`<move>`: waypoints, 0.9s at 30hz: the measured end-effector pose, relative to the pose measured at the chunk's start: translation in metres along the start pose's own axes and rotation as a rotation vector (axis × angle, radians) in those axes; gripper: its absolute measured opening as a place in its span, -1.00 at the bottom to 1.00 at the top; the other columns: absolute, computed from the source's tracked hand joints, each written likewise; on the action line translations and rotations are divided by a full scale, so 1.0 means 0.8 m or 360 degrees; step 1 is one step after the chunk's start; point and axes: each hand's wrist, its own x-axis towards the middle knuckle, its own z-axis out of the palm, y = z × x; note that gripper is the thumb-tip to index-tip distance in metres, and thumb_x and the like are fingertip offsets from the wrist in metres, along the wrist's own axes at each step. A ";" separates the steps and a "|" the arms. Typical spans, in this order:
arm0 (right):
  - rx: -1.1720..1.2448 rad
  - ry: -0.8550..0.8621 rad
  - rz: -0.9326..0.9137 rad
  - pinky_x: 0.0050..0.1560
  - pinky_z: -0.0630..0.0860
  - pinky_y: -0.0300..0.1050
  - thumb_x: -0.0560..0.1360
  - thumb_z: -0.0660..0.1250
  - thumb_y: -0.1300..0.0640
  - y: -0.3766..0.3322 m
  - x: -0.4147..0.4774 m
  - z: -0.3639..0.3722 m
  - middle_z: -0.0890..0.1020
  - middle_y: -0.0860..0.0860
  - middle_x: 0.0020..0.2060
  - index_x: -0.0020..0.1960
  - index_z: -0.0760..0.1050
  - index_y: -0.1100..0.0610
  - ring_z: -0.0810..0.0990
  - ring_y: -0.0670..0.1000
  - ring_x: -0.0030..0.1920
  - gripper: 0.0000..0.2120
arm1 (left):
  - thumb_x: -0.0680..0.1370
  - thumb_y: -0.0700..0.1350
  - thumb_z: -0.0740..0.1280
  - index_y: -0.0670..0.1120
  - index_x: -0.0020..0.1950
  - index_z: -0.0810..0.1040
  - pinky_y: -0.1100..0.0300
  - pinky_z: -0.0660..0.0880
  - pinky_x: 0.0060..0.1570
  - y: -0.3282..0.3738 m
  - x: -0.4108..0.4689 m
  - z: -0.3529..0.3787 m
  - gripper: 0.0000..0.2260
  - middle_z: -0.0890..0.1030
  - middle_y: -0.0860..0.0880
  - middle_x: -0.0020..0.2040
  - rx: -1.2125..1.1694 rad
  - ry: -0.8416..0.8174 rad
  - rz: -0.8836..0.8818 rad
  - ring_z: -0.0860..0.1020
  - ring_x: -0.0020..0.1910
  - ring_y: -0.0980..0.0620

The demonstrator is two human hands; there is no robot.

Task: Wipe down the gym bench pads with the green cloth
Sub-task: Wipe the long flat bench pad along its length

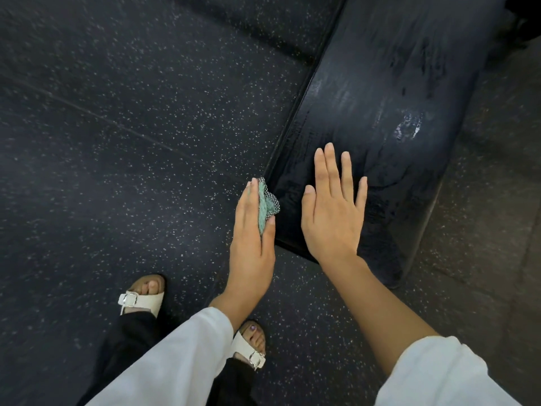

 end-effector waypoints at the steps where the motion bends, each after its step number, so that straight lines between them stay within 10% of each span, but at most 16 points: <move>1: 0.0003 -0.0001 -0.0022 0.53 -0.09 0.16 0.63 -0.16 -0.03 0.002 0.000 0.000 0.00 -0.09 0.57 0.59 -0.04 0.03 -0.10 -0.01 0.57 -0.46 | 0.67 -0.06 0.06 -0.03 0.60 0.01 0.38 0.07 0.46 0.002 -0.003 0.003 -0.50 0.12 0.02 0.58 0.0010 0.0040 -0.0008 0.09 0.54 0.18; 19: -0.0018 -0.0045 -0.0116 0.53 -0.08 0.15 0.63 -0.12 -0.02 0.013 0.002 -0.005 0.00 -0.10 0.57 0.59 -0.03 0.02 -0.09 -0.03 0.57 -0.47 | 0.69 -0.08 0.08 0.01 0.59 0.11 0.67 0.06 0.23 0.020 0.054 0.003 -0.55 0.24 0.08 0.54 0.0072 0.0090 -0.0239 0.19 0.40 0.33; 27: 0.0003 -0.0043 -0.0104 0.53 -0.06 0.16 0.63 -0.10 0.00 0.013 0.001 -0.005 0.02 -0.10 0.57 0.58 0.00 0.03 -0.06 -0.02 0.57 -0.48 | 0.67 0.04 -0.04 0.03 0.60 -0.02 0.23 -0.06 0.53 0.007 0.014 0.003 -0.51 -0.03 0.06 0.61 0.0458 -0.0031 0.0147 -0.08 0.58 0.10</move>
